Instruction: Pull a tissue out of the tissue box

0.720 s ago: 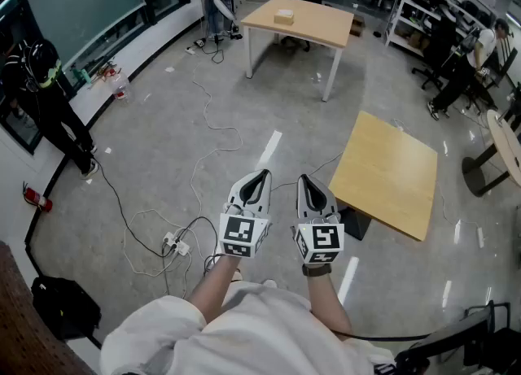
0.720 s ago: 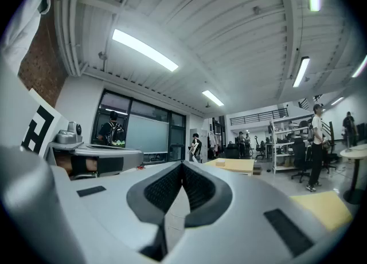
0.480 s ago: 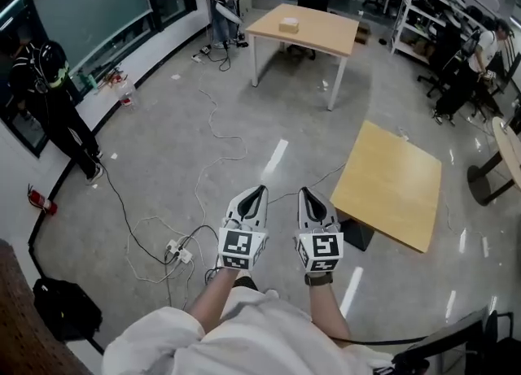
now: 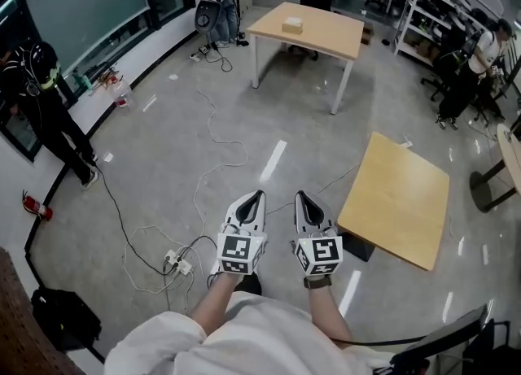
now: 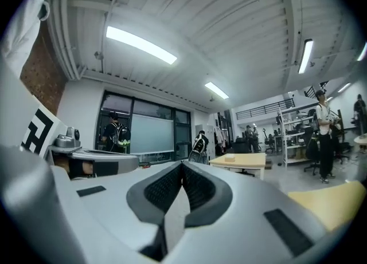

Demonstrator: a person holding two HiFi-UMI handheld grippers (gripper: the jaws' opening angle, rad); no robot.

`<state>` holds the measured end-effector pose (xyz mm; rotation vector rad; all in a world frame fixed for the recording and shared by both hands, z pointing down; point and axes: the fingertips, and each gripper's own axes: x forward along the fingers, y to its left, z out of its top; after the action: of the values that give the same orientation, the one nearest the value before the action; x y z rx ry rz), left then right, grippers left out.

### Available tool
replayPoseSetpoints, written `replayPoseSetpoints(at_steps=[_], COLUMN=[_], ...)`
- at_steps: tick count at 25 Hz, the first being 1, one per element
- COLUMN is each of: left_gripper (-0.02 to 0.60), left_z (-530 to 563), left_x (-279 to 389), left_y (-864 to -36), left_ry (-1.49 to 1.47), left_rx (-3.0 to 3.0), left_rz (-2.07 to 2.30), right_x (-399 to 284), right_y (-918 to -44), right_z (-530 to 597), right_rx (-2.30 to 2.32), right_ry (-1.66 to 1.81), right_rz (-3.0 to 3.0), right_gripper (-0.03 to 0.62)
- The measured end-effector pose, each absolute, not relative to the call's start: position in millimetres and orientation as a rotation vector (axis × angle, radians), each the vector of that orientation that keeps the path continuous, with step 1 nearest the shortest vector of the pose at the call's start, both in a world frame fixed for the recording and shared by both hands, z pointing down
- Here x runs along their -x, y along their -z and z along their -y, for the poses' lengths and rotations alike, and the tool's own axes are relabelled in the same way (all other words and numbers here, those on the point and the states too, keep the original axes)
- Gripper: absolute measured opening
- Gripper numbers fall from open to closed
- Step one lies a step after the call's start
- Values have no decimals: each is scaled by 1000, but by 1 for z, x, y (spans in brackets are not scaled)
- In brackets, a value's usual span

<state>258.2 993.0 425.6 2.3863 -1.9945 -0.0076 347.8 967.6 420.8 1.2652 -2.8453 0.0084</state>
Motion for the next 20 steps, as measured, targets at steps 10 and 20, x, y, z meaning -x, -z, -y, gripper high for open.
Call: replayPoseSetpoints(at_steps=[10,20], left_gripper=[0,0], left_z=[-877,-791], left_x=[-130,-71], left_y=[-399,-428], left_ry=[-41,89], left_rx=[-2438,-2326], left_rz=[2166,2102], right_x=[-215,-153], right_y=[-389,-416], right_z=[-829,-752], right_rx=[-1300,-1268], right_ry=[-97,-113], right_rz=[2947,2878], right_gripper=[2,2])
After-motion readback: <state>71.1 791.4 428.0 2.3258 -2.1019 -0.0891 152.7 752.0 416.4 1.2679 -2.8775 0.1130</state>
